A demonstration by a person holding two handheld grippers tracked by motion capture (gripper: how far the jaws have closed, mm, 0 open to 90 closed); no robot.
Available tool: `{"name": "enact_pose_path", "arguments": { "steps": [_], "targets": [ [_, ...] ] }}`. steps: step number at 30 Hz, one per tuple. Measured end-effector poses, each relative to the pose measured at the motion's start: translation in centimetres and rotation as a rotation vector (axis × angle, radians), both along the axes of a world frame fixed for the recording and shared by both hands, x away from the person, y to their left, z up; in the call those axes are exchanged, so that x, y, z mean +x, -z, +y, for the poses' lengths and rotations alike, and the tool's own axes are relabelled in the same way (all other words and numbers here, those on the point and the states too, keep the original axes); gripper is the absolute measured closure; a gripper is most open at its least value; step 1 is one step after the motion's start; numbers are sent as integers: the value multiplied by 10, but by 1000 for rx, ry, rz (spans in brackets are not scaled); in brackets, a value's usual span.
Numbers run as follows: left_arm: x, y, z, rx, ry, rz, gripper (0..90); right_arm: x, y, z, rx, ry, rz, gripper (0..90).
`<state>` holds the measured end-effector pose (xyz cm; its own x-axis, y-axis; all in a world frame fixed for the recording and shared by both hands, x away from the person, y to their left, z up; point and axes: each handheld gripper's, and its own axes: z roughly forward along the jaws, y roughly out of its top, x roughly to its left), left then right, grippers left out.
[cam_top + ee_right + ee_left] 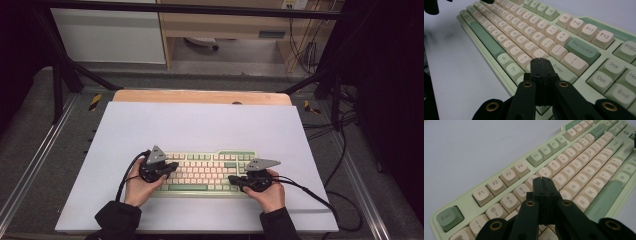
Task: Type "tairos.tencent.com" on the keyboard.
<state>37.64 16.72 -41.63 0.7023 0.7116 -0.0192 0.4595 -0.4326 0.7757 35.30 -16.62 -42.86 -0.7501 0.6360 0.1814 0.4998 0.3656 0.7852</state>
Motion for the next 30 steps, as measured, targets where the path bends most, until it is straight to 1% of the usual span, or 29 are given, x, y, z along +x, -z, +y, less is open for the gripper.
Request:
{"name": "enact_pose_path", "arguments": {
  "steps": [4, 8, 18, 20, 21, 23, 26, 28, 30],
  "targets": [
    [1, 5, -5, 9, 8, 4, 899, 0, 0, 0, -5, -1, 2, 900],
    [3, 9, -8, 20, 10, 8, 899, 0, 0, 0, 1, -1, 1, 900],
    [3, 11, -7, 23, 11, 8, 899, 0, 1, 0, -1, -2, 1, 900],
    [4, 12, -7, 26, 15, 9, 899, 0, 1, 0, -1, -3, 2, 900],
    [4, 13, -7, 34, 13, 14, 899, 0, 1, 0, -1, -2, 3, 900],
    [4, 14, -6, 26, 14, 12, 898, 0, 1, 0, -1, -1, 5, 900],
    [3, 13, -5, 28, 14, 13, 898, 0, 1, 0, 0, 1, 4, 900],
    [3, 12, -4, 16, 14, 10, 898, 0, 0, -1, 0, 4, 6, 900],
    [1, 9, -2, 17, 15, 6, 899, 0, 0, -2, -2, 3, -1, 900]
  ]
}}
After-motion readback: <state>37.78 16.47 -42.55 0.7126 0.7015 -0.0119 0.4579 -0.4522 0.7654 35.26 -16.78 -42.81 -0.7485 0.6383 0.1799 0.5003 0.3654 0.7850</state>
